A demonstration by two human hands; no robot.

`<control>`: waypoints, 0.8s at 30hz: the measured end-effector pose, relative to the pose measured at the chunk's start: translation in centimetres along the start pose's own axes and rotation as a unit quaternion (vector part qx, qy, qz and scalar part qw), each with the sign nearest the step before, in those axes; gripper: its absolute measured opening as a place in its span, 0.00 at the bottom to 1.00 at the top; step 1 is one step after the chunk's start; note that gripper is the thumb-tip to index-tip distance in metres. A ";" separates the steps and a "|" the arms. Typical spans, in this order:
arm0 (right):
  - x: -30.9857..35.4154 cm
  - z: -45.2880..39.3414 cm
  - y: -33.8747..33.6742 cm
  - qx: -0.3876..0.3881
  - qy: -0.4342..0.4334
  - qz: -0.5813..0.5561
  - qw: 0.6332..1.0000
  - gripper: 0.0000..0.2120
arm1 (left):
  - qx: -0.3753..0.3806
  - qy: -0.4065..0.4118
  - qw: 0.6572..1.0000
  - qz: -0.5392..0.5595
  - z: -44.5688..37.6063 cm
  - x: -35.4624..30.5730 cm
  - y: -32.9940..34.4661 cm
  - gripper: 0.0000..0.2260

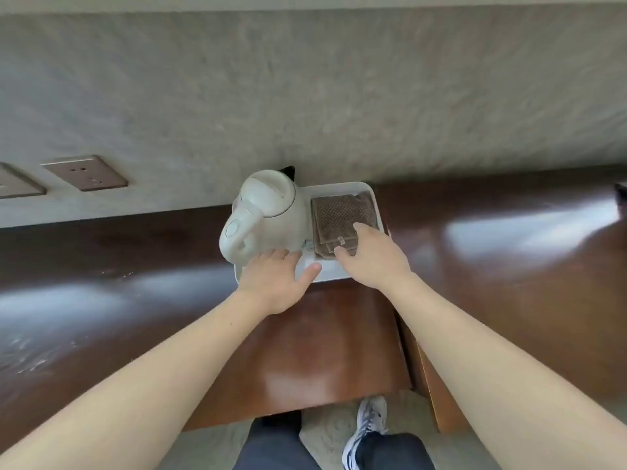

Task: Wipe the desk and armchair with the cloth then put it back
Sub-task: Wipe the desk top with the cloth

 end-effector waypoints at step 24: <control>-3.1 -11.8 11.1 -0.005 -0.055 0.064 0.996 0.48 | -0.168 -0.127 0.976 -0.062 -6.2 0.2 8.7 0.28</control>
Point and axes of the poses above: each hand's wrist, its own z-axis away from the middle knuckle, its own y-axis out of the palm, x = y × z, the point moved 7 cm from there along -z, towards the middle knuckle, and after that the axes turned 1 degree about y, right-handed, at the moved point
